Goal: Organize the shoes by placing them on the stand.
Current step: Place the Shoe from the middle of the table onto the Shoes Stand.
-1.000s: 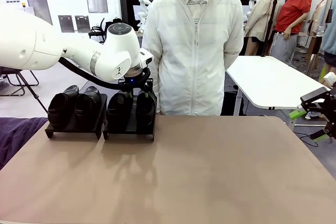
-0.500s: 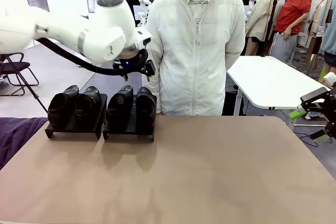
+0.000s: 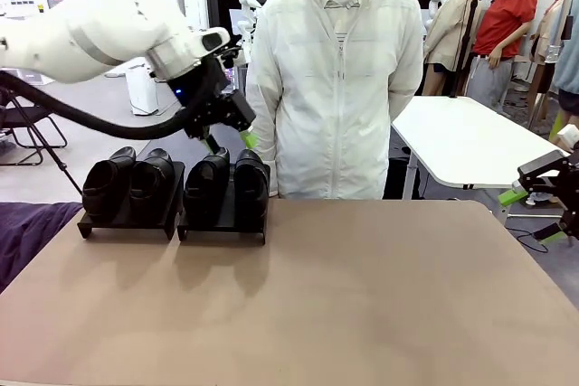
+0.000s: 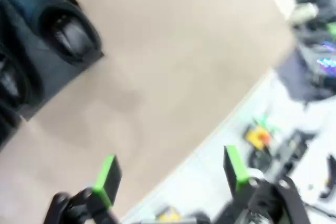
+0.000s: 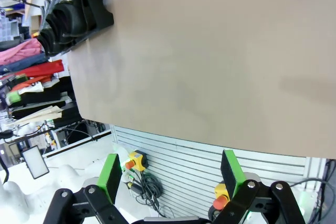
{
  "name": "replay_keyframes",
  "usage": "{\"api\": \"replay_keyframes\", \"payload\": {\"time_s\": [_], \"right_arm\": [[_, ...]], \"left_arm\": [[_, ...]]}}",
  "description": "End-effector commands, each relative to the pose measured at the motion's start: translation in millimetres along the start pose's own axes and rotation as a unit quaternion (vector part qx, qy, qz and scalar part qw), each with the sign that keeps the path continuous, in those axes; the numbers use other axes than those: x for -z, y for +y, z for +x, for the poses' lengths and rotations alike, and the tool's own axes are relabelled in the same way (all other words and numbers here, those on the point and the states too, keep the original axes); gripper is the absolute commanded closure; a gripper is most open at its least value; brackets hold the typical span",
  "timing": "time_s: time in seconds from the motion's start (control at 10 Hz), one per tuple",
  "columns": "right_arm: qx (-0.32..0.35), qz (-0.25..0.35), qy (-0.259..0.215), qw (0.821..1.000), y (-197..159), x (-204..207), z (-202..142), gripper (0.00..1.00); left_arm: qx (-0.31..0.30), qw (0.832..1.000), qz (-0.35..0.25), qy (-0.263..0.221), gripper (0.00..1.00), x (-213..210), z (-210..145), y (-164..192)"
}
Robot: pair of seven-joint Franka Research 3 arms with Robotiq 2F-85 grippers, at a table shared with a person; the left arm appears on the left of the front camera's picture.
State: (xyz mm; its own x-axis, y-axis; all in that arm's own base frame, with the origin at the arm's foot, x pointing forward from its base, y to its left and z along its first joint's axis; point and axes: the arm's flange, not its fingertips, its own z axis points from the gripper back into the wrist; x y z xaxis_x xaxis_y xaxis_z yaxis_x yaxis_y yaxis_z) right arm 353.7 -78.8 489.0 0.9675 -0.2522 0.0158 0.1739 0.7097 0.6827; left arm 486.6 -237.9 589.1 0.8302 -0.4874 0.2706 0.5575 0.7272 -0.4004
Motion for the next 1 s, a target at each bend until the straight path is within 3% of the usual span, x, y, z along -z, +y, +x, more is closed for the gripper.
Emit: {"api": "replay_keyframes", "payload": {"time_s": [0.0, 0.1, 0.3, 0.4, 0.5, 0.6, 0.7, 0.8, 0.9], "right_arm": [[-0.002, 0.017, -0.003, 1.000, 2.8, -1.7, 1.5, 0.00], [-0.002, 0.017, -0.003, 1.000, 2.8, -1.7, 1.5, 0.00], [-0.002, 0.017, -0.003, 1.000, 2.8, -1.7, 1.5, 0.00], [-0.002, 0.017, -0.003, 1.000, 2.8, -1.7, 1.5, 0.00], [-0.002, 0.017, -0.003, 1.000, 2.8, -1.7, 1.5, 0.00], [-0.002, 0.017, -0.003, 1.000, 2.8, -1.7, 1.5, 0.00], [-0.002, 0.017, -0.003, 1.000, 2.8, -1.7, 1.5, 0.00], [-0.002, 0.017, -0.003, 1.000, 2.8, -1.7, 1.5, 0.00], [-0.002, 0.017, -0.003, 1.000, 2.8, -1.7, 1.5, 0.00]], "left_arm": [[0.003, 0.994, -0.068, 0.091, 0.00, -11.0, -37.8, 57.0], [-0.021, 0.991, -0.121, 0.056, 0.00, -20.0, -66.1, 84.9], [-0.106, 0.978, -0.170, -0.059, 0.00, -35.5, -137.3, 130.2], [-0.197, 0.959, -0.165, -0.123, 0.00, -33.1, -183.6, 148.8], [-0.247, 0.931, -0.189, -0.191, 0.00, -17.8, -240.4, 166.6], [-0.304, 0.887, -0.222, -0.268, 0.00, -1.5, -279.1, 182.9], [-0.324, 0.859, -0.254, -0.304, 0.00, 12.1, -295.5, 196.3], [-0.304, 0.868, -0.261, -0.295, 0.00, 19.5, -288.5, 202.1], [-0.293, 0.888, -0.249, -0.253, 0.00, 22.2, -258.0, 206.3]]}}
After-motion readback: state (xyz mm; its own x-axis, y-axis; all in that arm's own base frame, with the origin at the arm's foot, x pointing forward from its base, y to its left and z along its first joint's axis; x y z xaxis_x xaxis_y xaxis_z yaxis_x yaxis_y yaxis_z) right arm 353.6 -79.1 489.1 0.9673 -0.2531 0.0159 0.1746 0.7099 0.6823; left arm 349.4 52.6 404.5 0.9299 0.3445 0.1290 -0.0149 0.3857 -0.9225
